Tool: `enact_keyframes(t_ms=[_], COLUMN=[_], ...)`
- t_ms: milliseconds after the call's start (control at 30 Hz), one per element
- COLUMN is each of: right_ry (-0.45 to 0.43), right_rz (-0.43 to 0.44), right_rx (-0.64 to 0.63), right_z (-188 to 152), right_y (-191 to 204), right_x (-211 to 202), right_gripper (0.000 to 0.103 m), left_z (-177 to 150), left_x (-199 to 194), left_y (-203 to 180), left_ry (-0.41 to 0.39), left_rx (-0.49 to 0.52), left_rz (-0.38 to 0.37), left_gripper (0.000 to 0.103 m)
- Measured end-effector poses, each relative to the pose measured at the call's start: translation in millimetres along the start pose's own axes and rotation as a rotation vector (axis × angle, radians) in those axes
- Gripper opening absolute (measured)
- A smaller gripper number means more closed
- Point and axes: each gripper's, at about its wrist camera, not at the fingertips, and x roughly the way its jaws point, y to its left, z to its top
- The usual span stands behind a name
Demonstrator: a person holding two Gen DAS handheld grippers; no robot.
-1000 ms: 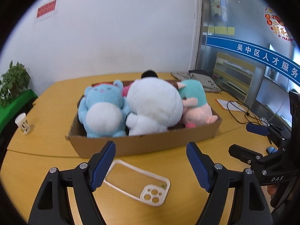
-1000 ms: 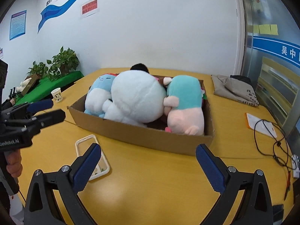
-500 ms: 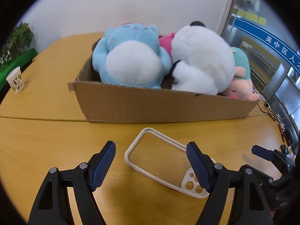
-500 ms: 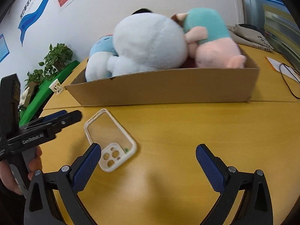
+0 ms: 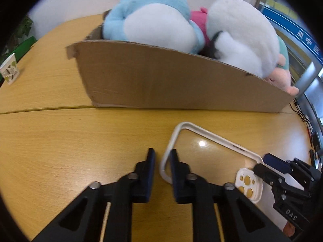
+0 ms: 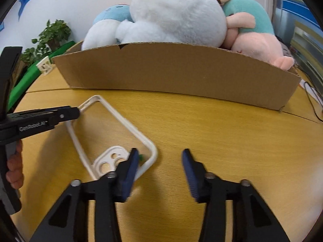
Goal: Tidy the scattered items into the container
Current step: 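Close both grippers on the white frame edge of the phone case, then lift the phone case with both grippers and carry it over the box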
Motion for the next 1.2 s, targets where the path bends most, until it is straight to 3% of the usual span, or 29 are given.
enact_keyframes(t_ms=[167, 433, 700, 867, 1200], right_ry=[-0.001, -0.003, -0.076, -0.191, -0.398], right_rz=[0.026, 0.064, 0.077, 0.061, -0.001], right_rx=[-0.007, 0.035, 0.065, 0.033, -0.115], right_z=[-3, -7, 8, 38, 128], right_y=[-7, -24, -47, -51, -41], right_x=[-4, -11, -40, -81, -145], right_gripper=[0.02, 0.015, 0.011, 0.01, 0.01], left_z=[-11, -29, -17, 19, 105], left_x=[-5, -19, -57, -93, -138], left_y=[-17, -29, -37, -42, -73], left_ry=[0.005, 0.022, -0.062, -0.164, -0.338], left_rx=[0.044, 0.037, 0.065, 0.078, 0.12], left_rz=[0.02, -0.002, -0.038, -0.052, -0.063], left_gripper=[0.007, 0.006, 0.005, 0.005, 0.005])
